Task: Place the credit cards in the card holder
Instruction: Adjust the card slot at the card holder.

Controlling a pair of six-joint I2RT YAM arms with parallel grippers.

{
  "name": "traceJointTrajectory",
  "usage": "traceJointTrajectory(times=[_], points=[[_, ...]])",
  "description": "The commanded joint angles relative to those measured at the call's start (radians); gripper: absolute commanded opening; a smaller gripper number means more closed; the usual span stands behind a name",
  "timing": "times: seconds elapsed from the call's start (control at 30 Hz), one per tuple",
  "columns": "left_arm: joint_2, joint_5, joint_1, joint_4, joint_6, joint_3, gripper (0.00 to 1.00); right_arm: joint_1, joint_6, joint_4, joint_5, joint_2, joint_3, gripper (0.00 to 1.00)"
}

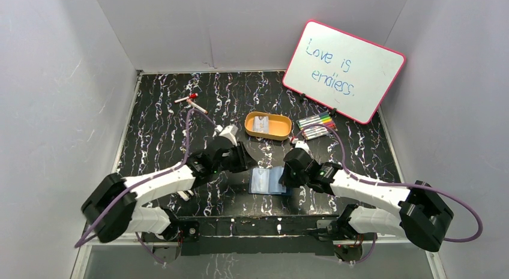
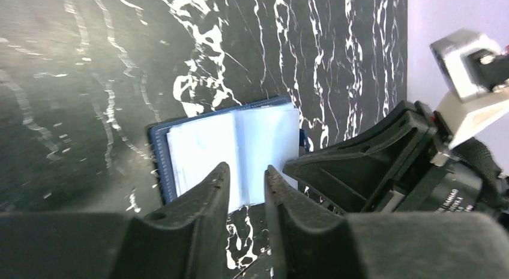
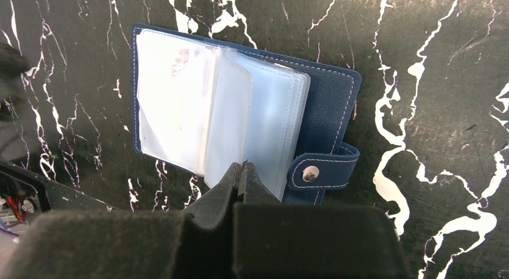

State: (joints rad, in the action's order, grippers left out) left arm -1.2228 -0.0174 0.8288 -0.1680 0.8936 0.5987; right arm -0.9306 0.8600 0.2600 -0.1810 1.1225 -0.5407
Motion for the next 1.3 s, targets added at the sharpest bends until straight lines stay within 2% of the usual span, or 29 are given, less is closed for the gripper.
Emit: traceJointTrajectory(times=[0.0, 0.1, 0.33, 0.5, 0.57, 0.63, 0.73, 0.9, 1.1, 1.27], points=[[-0.168, -0.213, 0.005, -0.23, 0.018, -0.028, 0.21, 0.003, -0.003, -0.024, -0.021, 0.014, -0.011, 0.0], [-0.259, -0.248, 0.007, -0.317, 0.041, -0.046, 0.13, 0.004, -0.004, -0.014, -0.028, 0.02, -0.01, 0.0], [-0.334, -0.214, 0.006, -0.34, 0.042, -0.077, 0.01, 0.004, 0.004, 0.042, -0.042, -0.003, -0.005, 0.0], [-0.348, -0.146, 0.006, -0.295, 0.048, -0.106, 0.0, 0.004, 0.011, 0.142, -0.059, -0.097, -0.021, 0.29], [-0.343, -0.129, 0.006, -0.29, 0.057, -0.12, 0.0, 0.005, -0.001, 0.184, -0.057, -0.148, -0.05, 0.37], [-0.336, -0.113, 0.007, -0.283, 0.062, -0.127, 0.0, 0.005, -0.022, 0.217, -0.049, -0.187, -0.1, 0.4], [-0.326, -0.098, 0.007, -0.274, 0.065, -0.129, 0.0, 0.004, -0.07, 0.225, 0.004, -0.196, -0.188, 0.4], [-0.31, -0.077, 0.006, -0.263, 0.077, -0.134, 0.0, -0.005, -0.101, 0.096, 0.16, -0.083, -0.253, 0.39], [-0.282, -0.06, 0.007, -0.275, 0.102, -0.163, 0.0, -0.004, -0.014, -0.103, 0.101, 0.013, -0.133, 0.35], [-0.274, -0.053, 0.006, -0.251, 0.097, -0.157, 0.0, 0.012, -0.001, -0.148, 0.086, 0.105, -0.068, 0.34]])
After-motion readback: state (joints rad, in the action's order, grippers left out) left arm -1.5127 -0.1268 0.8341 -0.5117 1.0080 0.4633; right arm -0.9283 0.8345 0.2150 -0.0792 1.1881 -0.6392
